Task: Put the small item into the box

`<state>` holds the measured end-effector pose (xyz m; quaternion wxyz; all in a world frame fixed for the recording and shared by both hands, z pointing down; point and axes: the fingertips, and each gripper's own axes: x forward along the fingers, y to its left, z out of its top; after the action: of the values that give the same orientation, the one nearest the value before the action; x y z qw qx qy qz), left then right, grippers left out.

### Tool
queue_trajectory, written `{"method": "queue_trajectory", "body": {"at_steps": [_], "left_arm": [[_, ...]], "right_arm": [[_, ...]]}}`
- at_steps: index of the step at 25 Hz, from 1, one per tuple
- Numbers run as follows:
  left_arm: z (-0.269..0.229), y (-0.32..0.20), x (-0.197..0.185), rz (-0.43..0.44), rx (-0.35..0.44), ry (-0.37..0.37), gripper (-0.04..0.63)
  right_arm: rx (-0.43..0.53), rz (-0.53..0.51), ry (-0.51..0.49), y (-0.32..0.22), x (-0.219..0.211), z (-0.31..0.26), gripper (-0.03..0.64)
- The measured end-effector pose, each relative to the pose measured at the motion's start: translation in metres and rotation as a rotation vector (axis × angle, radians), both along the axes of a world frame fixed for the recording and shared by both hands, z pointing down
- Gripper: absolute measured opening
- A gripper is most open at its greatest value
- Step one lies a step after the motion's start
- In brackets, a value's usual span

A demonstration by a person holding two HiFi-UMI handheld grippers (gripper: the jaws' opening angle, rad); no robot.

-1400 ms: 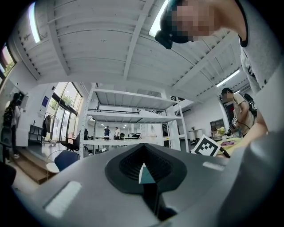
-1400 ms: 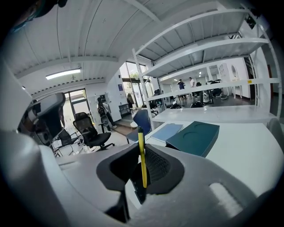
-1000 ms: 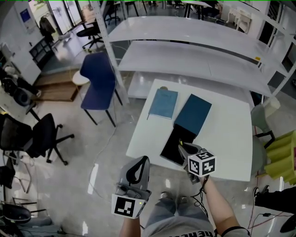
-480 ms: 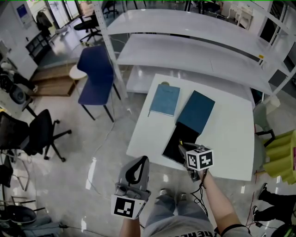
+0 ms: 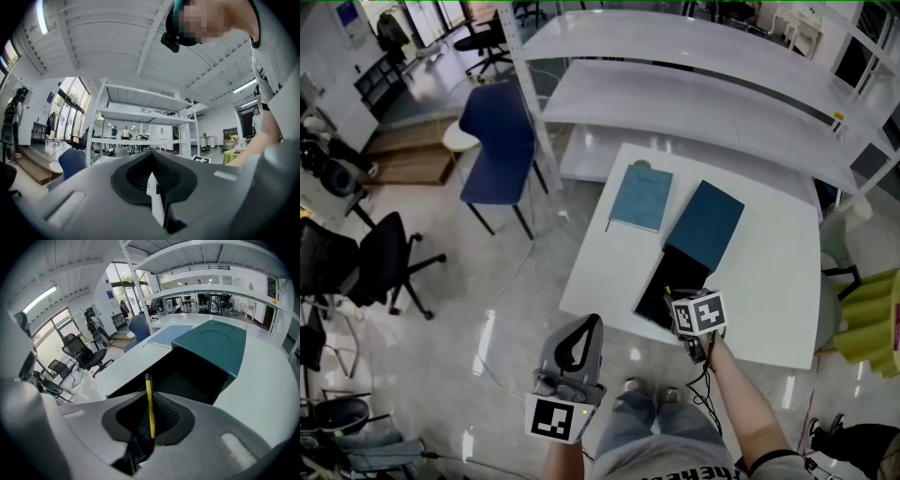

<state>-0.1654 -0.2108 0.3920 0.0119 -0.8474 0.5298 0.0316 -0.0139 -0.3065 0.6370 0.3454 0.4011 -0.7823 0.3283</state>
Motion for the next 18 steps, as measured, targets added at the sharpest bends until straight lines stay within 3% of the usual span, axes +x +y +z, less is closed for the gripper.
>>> {"method": "queue_trajectory", "body": {"at_steps": [15, 18], "left_arm": [[0.007, -0.007, -0.004, -0.006, -0.016, 0.010, 0.015], [0.009, -0.007, -0.006, -0.012, -0.024, 0.013, 0.016]], "right_arm": [[-0.118, -0.200, 0.238, 0.013, -0.013, 0.026, 0.049], [-0.136, -0.251, 0.355, 0.019, -0.005, 0.030, 0.049]]}}
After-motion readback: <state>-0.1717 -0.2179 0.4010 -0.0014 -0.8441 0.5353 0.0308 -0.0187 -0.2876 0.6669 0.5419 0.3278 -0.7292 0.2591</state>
